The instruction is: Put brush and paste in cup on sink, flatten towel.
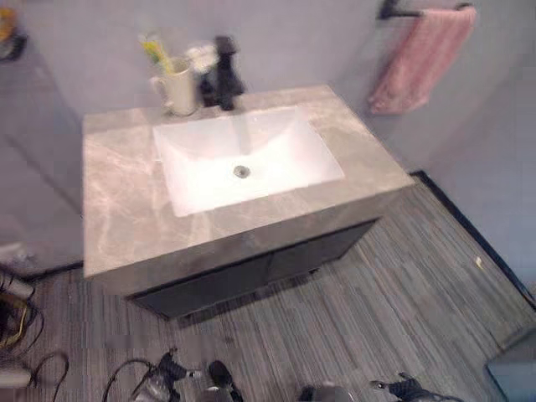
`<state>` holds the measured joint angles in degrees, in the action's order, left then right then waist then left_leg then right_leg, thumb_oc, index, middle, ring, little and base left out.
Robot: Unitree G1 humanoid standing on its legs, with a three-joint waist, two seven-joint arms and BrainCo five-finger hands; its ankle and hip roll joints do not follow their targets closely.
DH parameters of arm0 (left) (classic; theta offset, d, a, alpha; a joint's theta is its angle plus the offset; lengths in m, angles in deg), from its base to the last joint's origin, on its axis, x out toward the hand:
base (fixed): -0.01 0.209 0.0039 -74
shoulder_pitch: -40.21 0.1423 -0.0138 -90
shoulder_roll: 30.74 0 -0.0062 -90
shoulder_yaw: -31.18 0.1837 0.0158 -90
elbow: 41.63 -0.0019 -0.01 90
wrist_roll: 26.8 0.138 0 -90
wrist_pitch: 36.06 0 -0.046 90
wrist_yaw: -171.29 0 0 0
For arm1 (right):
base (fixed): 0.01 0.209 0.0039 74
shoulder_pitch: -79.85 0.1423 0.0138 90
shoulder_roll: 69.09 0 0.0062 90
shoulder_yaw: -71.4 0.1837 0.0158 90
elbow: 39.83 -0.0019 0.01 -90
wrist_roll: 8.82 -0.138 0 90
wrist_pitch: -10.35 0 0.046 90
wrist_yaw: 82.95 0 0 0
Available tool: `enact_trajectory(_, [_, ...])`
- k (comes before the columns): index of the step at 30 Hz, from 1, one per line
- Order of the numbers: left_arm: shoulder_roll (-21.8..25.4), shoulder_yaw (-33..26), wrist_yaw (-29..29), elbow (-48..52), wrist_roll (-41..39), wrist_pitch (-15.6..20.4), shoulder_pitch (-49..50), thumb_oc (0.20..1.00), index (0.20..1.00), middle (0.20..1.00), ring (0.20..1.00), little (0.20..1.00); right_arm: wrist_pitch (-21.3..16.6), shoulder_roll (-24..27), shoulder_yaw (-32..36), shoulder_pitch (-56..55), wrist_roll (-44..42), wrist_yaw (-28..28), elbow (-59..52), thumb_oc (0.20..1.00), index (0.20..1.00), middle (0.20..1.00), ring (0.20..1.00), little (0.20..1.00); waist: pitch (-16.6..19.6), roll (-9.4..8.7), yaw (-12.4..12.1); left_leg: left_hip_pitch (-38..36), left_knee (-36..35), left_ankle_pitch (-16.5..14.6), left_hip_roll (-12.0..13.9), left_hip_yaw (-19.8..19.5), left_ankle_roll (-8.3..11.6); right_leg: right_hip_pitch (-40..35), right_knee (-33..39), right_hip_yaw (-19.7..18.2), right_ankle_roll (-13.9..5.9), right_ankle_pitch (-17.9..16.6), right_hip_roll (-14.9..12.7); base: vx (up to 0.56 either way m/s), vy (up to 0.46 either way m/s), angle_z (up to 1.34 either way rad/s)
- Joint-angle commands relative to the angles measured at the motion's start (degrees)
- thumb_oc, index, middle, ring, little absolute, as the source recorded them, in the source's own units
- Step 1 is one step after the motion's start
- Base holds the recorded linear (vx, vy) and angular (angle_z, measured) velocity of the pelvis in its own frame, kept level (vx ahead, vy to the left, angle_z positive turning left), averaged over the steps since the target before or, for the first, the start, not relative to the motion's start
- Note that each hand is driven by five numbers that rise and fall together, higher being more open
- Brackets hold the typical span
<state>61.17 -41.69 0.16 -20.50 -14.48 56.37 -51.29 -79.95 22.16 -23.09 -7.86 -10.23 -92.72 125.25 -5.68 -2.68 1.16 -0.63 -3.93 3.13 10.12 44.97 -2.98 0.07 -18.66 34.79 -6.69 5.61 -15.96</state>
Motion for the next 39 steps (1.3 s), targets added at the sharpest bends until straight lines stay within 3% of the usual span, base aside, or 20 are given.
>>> enact_trajectory(1, [0.52,-2.36,1.09,-1.14,1.02,1.27,-3.68,1.000,1.000,1.000,1.000,1.000,-0.18,2.62,-1.31,0.08,-0.43,-2.05,1.06,1.000,1.000,1.000,1.000,1.000,-0.48,-0.26,0.86,3.88,-1.07,3.05,-1.60,-4.71,5.54,-0.17,9.15,-5.83,-3.70,-7.29,2.63,-0.05,-0.189,-2.49])
enact_trajectory(4, [0.32,-0.17,1.52,-1.53,4.80,1.36,-4.90,1.000,1.000,1.000,1.000,1.000,-0.23,2.65,-1.46,-1.29,-0.11,-2.45,1.55,1.000,1.000,1.000,1.000,1.000,-1.11,0.31,2.18,4.66,-1.07,4.79,0.38,-4.10,6.91,0.18,12.83,-9.40,-2.33,-4.67,6.17,-0.05,-0.213,-1.39])
enact_trajectory(6, [0.25,0.70,1.68,-1.43,6.22,1.29,-5.49,1.000,1.000,1.000,1.000,1.000,-0.34,2.97,-1.39,-1.46,0.16,-2.67,1.86,1.000,1.000,1.000,1.000,1.000,-1.44,0.58,2.39,5.00,-1.07,5.76,1.09,-4.03,7.60,0.28,14.08,-10.47,-1.89,-4.84,6.98,-0.05,-0.228,-0.43])
enact_trajectory(7, [0.51,6.10,1.77,0.19,12.47,1.18,-7.11,1.000,1.000,1.000,1.000,1.000,-0.33,3.51,-1.79,-2.52,1.36,-3.46,2.82,1.000,1.000,1.000,1.000,1.000,-1.92,1.32,3.81,5.73,-1.04,7.28,2.25,-4.35,8.81,0.91,15.30,-12.73,-1.26,-4.63,8.66,-0.01,-0.239,-0.77])
enact_trajectory(11, [0.76,6.38,1.45,2.55,11.73,1.93,-7.82,1.000,1.000,1.000,1.000,1.000,-1.46,4.49,-0.78,-4.65,0.36,-3.84,0.29,1.000,1.000,1.000,1.000,1.000,-2.25,1.59,4.80,5.11,-0.10,7.88,3.53,-5.24,9.35,0.19,16.80,-14.99,-0.50,-4.49,10.45,0.02,-0.187,-0.23])
enact_trajectory(12, [0.72,5.99,1.70,2.94,10.70,2.01,-8.12,1.000,1.000,1.000,1.000,1.000,-1.76,4.67,-0.94,-4.97,0.05,-3.76,-0.98,1.000,1.000,1.000,1.000,1.000,-2.86,1.23,4.52,5.72,2.17,7.43,3.75,-7.54,9.53,-0.19,16.92,-16.24,0.01,-4.22,10.82,0.03,-0.221,-0.26])
enact_trajectory(13, [0.64,6.23,1.95,3.85,9.99,2.23,-8.63,1.000,1.000,1.000,1.000,1.000,-2.08,5.00,-1.48,-4.55,-0.16,-3.79,-1.99,1.000,1.000,1.000,1.000,1.000,-3.64,0.80,3.90,7.35,5.35,6.05,3.29,-12.30,9.55,-0.41,17.17,-17.63,0.54,-3.86,11.20,0.00,-0.219,-0.50])
enact_trajectory(16, [-0.01,5.54,3.11,4.36,5.93,2.91,-9.39,1.000,1.000,1.000,1.000,1.000,-3.41,5.53,-6.15,-1.42,1.07,-2.67,-5.92,1.000,1.000,1.000,1.000,1.000,-5.77,-0.39,0.28,11.84,11.61,1.83,-3.55,-33.27,6.93,-0.07,18.55,-24.42,1.92,-4.69,12.69,-0.05,-0.154,-0.92])
enact_trajectory(17, [-0.13,5.18,3.34,3.93,4.98,3.10,-9.38,1.000,1.000,1.000,1.000,1.000,-3.64,5.51,-7.56,-0.87,1.56,-2.16,-7.20,1.000,1.000,1.000,1.000,1.000,-6.03,-0.70,-0.33,12.54,12.61,0.96,-5.37,-37.50,6.40,-0.20,18.95,-26.64,1.97,-4.85,13.04,0.12,-0.072,-1.97])
enact_trajectory(18, [-0.56,4.32,3.39,2.81,3.56,3.30,-9.28,1.000,1.000,1.000,1.000,1.000,-3.91,5.71,-8.71,-0.53,2.21,-1.61,-9.53,1.000,1.000,1.000,1.000,1.000,-5.85,-0.62,-0.61,13.67,11.89,1.36,-6.46,-39.41,5.94,-0.66,19.49,-29.38,1.80,-5.08,13.48,0.11,-0.031,-2.00])
enact_trajectory(21, [-1.02,3.68,2.80,2.11,2.54,3.31,-8.60,1.000,1.000,1.000,1.000,1.000,-3.91,5.99,-8.88,-0.06,2.22,-1.70,-11.16,1.000,1.000,1.000,1.000,1.000,-5.22,-0.33,-1.46,15.01,9.60,2.57,-8.54,-40.74,5.43,-1.01,19.36,-31.81,1.85,-4.85,14.02,0.20,0.055,-0.69])
enact_trajectory(22, [-1.45,3.11,2.78,1.22,2.30,3.09,-8.19,1.000,1.000,1.000,1.000,1.000,-4.22,5.77,-9.78,0.67,2.38,-1.43,-13.94,1.000,1.000,1.000,1.000,1.000,-5.59,-0.07,-2.56,15.99,9.52,3.00,-10.29,-43.31,5.25,-1.79,18.52,-35.38,1.78,-4.02,15.08,0.29,0.103,-0.87])
enact_trajectory(26, [-1.45,2.60,2.79,0.90,2.18,2.93,-7.29,1.000,1.000,1.000,1.000,1.000,-4.16,5.45,-10.12,-0.07,3.15,-0.98,-15.67,1.000,1.000,1.000,1.000,1.000,-4.87,0.39,-2.16,13.19,7.74,1.88,-9.83,-41.05,4.36,-1.94,17.11,-36.21,1.44,-2.55,15.00,0.15,0.116,-1.42])
enact_trajectory(28, [-1.76,3.19,2.63,-0.04,3.35,2.55,-6.80,1.000,1.000,1.000,1.000,1.000,-3.98,5.07,-10.21,-0.62,4.97,-1.29,-16.61,1.000,1.000,1.000,1.000,1.000,-4.35,0.72,-1.38,10.56,5.80,0.97,-10.58,-38.92,3.06,-0.49,12.30,-36.11,0.65,-1.28,14.03,0.17,0.232,-0.29])
enact_trajectory(32, [-0.94,2.94,3.57,-0.75,3.96,1.75,-7.32,1.000,1.000,1.000,1.000,1.000,-3.56,3.43,-11.11,0.47,5.85,-1.39,-16.57,1.000,1.000,1.000,1.000,1.000,-6.16,0.91,-0.63,7.06,3.73,0.31,-8.82,-34.15,2.30,8.43,1.00,-32.14,-2.58,-4.24,13.12,0.02,0.123,-0.87])
enact_trajectory(33, [-0.94,2.93,3.57,-0.75,3.96,1.75,-7.32,1.000,1.000,1.000,1.000,1.000,-3.56,3.43,-11.11,0.48,5.85,-1.39,-16.57,1.000,1.000,1.000,1.000,1.000,-6.16,0.90,-0.64,7.05,3.72,0.32,-8.82,-34.13,2.30,8.44,0.97,-32.16,-2.58,-4.23,13.12,0.01,0.095,-0.84])
enact_trajectory(34, [-0.81,1.85,4.01,-1.28,3.25,1.27,-7.03,1.000,1.000,1.000,1.000,1.000,-3.00,2.25,-11.90,1.05,6.87,-1.81,-15.05,1.000,1.000,1.000,1.000,1.000,-5.94,0.84,-1.61,4.95,2.74,-0.54,-8.32,-31.37,2.69,8.83,3.61,-23.40,-1.97,-4.95,9.25,0.05,0.055,-0.40])
enact_trajectory(35, [-0.67,1.35,3.99,-1.68,3.17,1.24,-6.83,1.000,1.000,1.000,1.000,1.000,-2.96,1.84,-12.00,0.74,7.00,-1.87,-14.43,1.000,1.000,1.000,1.000,1.000,-5.58,0.81,-1.38,4.02,1.91,-0.62,-7.92,-30.43,3.04,8.55,5.69,-20.24,-1.48,-5.48,8.34,0.07,0.054,-0.16])
enact_trajectory(37, [-0.47,0.80,3.65,-2.35,3.33,1.28,-6.56,1.000,1.000,1.000,1.000,1.000,-2.93,1.37,-12.20,-0.35,7.41,-1.58,-13.33,1.000,1.000,1.000,1.000,1.000,-4.93,0.07,-0.86,2.78,1.24,-1.06,-7.97,-29.10,3.40,8.94,10.04,-18.87,-1.29,-7.22,8.49,0.09,-0.030,-0.57])
enact_trajectory(39, [-0.32,0.52,3.53,-2.70,3.72,1.26,-6.28,1.000,1.000,1.000,1.000,1.000,-2.89,0.68,-11.99,-1.39,6.48,-1.14,-11.42,1.000,1.000,1.000,1.000,1.000,-4.61,-0.57,-0.81,2.69,2.75,-1.71,-8.18,-29.75,3.50,7.12,12.55,-20.38,-1.22,-7.71,9.06,0.13,-0.086,-0.74])
